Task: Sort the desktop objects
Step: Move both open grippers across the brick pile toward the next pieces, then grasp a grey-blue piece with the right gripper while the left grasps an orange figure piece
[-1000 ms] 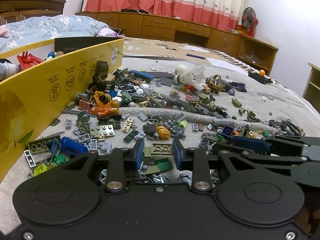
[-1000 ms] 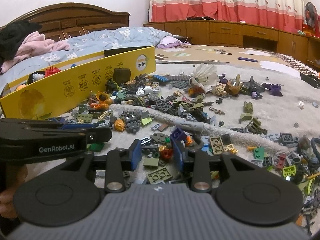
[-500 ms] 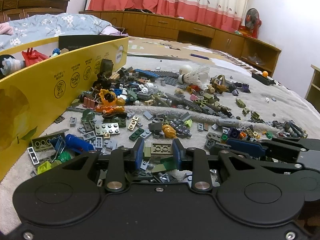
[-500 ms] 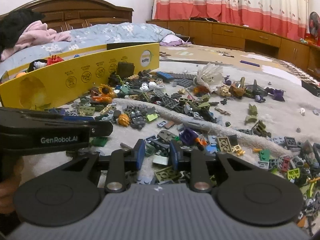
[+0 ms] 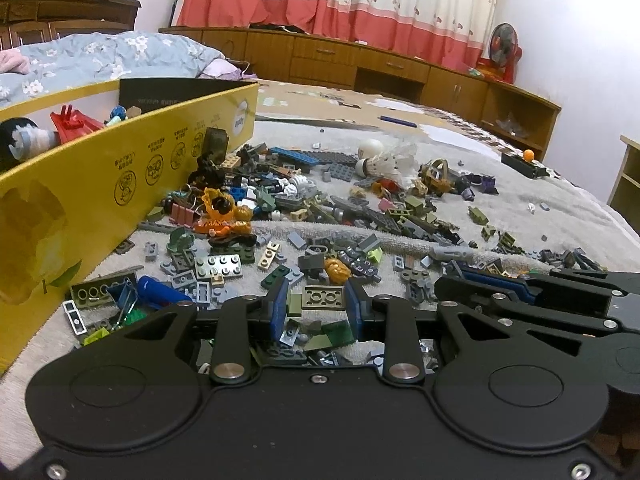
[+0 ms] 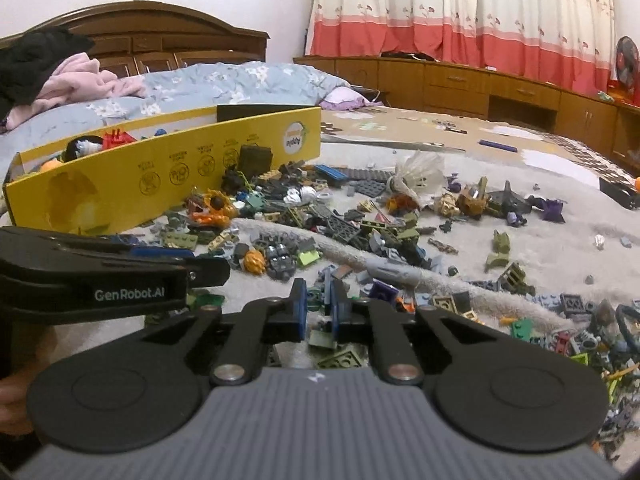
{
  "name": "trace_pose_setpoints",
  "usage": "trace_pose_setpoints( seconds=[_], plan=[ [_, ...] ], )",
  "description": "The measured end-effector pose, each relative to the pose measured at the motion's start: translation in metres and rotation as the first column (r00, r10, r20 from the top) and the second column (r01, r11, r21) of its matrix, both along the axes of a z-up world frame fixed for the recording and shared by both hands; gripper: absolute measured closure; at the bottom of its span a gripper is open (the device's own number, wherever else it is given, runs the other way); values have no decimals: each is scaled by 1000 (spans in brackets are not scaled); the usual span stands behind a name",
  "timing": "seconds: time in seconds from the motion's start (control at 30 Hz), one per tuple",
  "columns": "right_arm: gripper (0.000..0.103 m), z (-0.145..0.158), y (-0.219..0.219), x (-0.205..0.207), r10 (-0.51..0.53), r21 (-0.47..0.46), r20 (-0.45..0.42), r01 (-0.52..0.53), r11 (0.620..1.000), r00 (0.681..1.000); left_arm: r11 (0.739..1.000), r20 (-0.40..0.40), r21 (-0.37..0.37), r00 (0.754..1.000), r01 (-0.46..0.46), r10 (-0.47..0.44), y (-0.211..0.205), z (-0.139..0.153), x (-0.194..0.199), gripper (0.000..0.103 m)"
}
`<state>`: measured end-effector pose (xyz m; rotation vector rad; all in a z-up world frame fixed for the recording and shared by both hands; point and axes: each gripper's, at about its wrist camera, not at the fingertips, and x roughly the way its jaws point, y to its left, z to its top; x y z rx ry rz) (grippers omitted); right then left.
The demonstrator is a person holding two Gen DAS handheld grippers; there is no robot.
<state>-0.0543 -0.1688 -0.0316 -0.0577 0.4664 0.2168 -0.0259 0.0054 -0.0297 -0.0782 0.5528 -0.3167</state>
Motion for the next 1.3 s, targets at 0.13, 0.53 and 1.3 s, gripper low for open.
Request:
trace_pose_setpoints(
  seconds=[0.13, 0.53, 1.3],
  plan=[
    [89, 1, 1, -1, 6, 5, -1, -6, 1000, 1000, 1000, 19, 0, 1000, 0, 0, 2, 6, -3, 74],
    [59, -3, 7, -5, 39, -5, -18, -39, 999, 999, 1000, -8, 4, 1000, -23, 23, 8, -2, 1, 74],
    [61, -10, -31, 21, -149, 31, -48, 151, 988, 988, 996, -15, 34, 997, 77, -76, -36, -12, 29, 71]
  ],
)
